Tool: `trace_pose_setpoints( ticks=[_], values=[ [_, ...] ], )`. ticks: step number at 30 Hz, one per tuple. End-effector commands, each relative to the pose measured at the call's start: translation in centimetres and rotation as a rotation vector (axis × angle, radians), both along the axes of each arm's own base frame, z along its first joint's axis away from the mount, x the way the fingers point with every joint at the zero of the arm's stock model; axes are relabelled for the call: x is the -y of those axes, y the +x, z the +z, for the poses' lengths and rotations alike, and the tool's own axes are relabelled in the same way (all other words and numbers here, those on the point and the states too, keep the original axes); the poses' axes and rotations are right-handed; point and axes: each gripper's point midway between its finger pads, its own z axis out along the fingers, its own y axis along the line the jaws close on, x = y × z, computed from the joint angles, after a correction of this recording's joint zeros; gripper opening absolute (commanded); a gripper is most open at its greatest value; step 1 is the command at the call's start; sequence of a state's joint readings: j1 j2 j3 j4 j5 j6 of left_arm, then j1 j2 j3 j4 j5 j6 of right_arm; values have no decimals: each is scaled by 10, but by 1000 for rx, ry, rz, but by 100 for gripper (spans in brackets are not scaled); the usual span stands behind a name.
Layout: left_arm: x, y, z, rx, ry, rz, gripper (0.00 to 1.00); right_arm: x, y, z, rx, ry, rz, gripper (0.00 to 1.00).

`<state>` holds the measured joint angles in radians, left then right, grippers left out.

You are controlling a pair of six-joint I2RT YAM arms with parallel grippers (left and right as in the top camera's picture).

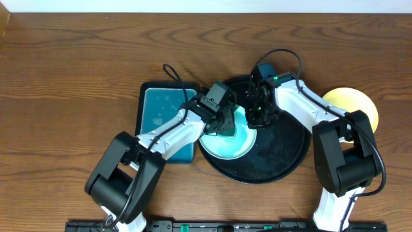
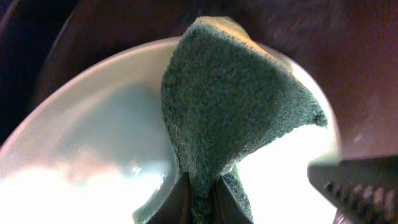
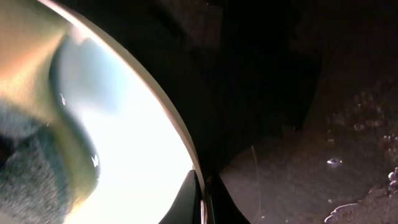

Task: Clean dirty plates on tray and stack at the side
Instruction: 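Scrub the pale green plate with the sponge in the left gripper, then return the sponge to the basin with the left gripper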

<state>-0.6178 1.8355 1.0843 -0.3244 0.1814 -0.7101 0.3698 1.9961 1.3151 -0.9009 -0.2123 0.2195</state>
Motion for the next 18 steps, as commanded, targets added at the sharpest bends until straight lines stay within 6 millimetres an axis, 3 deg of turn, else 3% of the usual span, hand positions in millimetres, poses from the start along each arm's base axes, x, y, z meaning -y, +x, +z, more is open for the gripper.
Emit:
trace_pose_setpoints(
  ticks=[1,12,14,15,18],
  values=[
    [-23,-16,-7,-61,60,9,8,-3,-9,-3,-27,-10,13,1],
    [-42,-9,87,155,2,-71,7,-2,-8,-3,-22,-13,12,1],
    [-54,-10,94,163,20,-59,7,-3,-6,-3,-14,-13,13,3],
    [-76,-10,97,161,72,-11,7,-4,-4,-3,-6,-9,12,12],
    [-109,-9,95,144,163,65,7,-5,0,-4,11,-2,13,13]
  ],
)
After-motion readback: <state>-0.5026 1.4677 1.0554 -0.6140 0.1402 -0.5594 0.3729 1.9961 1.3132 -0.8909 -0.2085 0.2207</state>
